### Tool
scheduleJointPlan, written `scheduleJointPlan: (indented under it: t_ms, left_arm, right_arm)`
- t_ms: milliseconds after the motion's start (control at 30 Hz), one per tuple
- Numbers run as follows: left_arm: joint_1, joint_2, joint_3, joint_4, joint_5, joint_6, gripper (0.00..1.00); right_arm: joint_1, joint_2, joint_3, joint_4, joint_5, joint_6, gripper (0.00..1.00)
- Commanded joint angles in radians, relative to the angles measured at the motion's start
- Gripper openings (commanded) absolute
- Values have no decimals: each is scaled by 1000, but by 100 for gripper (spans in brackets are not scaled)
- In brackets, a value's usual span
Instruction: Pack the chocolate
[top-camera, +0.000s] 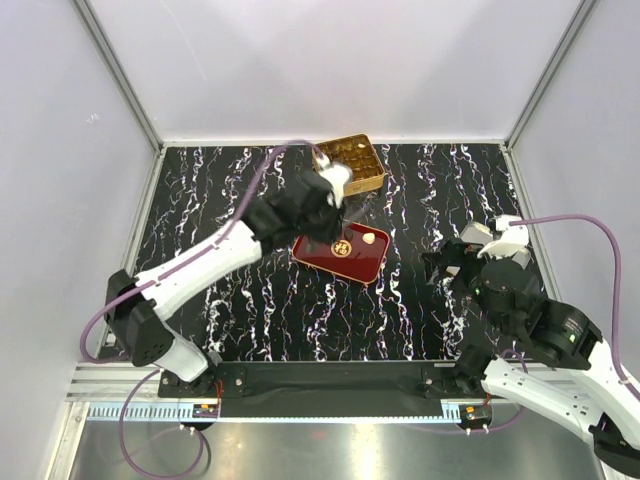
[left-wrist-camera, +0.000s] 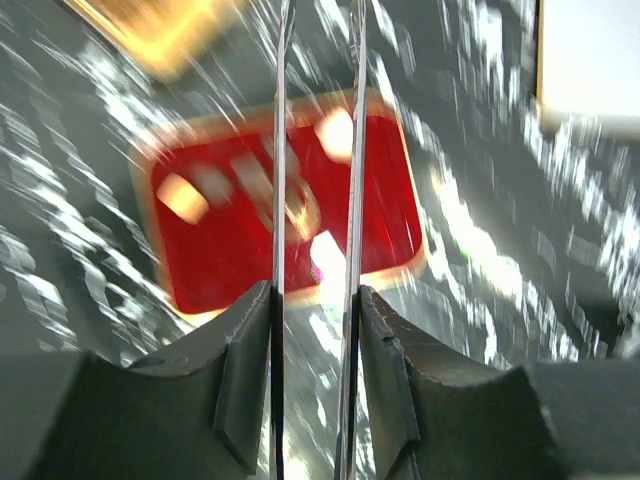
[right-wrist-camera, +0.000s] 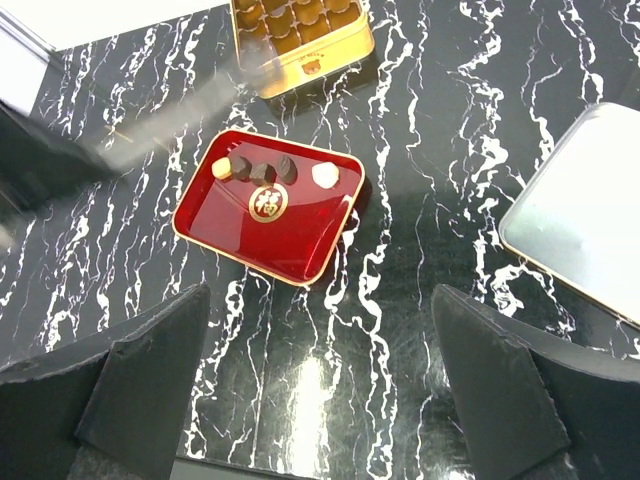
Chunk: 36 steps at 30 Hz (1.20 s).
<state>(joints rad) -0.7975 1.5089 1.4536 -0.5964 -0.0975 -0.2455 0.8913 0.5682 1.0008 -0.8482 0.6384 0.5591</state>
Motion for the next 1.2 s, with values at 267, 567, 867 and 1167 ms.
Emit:
scheduleJointPlan:
  t_ms: [267,567,867,1167]
  left_arm:
    - [-132,79,-108,37,-97,-57,41]
    - [-140,157,-108,52,-119,-43,45]
    - [-138,209,-101,81,-110,-43,47]
    - [-138,260,-65,66,-127,-44,45]
  right_arm:
    - [8,-31,39,-48,35,45,100]
    - [8,-37,30,-46,52,39,100]
    - [8,-33,30,-34,58,25,100]
    - [8,-37,33,-34,60,19,100]
